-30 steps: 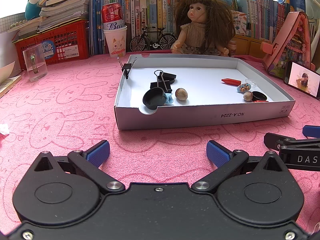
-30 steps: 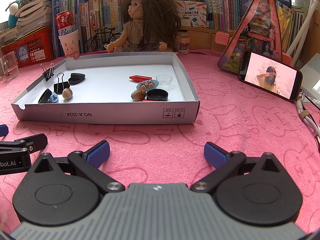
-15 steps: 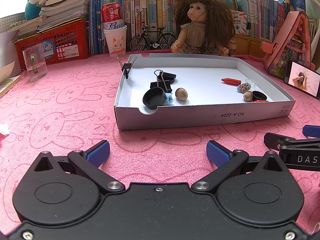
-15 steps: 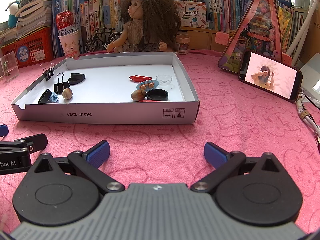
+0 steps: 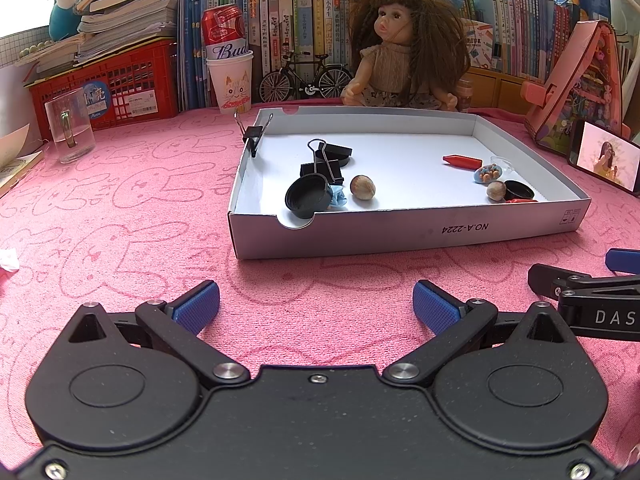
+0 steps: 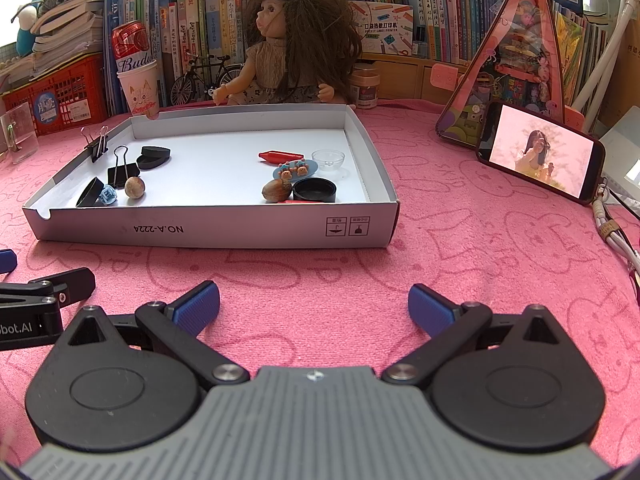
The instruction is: Organize rigid objects
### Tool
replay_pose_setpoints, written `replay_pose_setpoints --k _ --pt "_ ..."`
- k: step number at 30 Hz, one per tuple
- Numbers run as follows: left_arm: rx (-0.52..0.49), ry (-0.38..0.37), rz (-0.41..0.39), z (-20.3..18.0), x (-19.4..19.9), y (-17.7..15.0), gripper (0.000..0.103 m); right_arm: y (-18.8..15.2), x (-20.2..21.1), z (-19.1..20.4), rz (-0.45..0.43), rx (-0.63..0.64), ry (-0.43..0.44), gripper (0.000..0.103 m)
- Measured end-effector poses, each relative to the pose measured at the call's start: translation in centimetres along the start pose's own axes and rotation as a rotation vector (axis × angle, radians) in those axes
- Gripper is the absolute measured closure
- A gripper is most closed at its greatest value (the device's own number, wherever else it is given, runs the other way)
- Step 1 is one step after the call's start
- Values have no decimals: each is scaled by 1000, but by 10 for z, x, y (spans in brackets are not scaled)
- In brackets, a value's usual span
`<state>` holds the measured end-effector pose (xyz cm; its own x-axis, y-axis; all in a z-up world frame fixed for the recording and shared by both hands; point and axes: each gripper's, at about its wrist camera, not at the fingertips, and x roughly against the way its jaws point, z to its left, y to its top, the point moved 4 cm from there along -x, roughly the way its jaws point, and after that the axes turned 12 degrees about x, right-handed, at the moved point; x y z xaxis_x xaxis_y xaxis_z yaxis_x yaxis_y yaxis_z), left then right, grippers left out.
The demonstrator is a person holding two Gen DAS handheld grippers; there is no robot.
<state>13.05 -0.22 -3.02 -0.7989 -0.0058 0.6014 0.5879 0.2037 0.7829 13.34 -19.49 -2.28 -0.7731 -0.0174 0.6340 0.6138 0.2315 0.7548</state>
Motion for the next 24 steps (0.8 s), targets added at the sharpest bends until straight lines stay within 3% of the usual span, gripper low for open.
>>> replay_pose_setpoints --k 24 --pt "1 -1 -1 0 -1 -1 0 0 0 0 0 0 0 0"
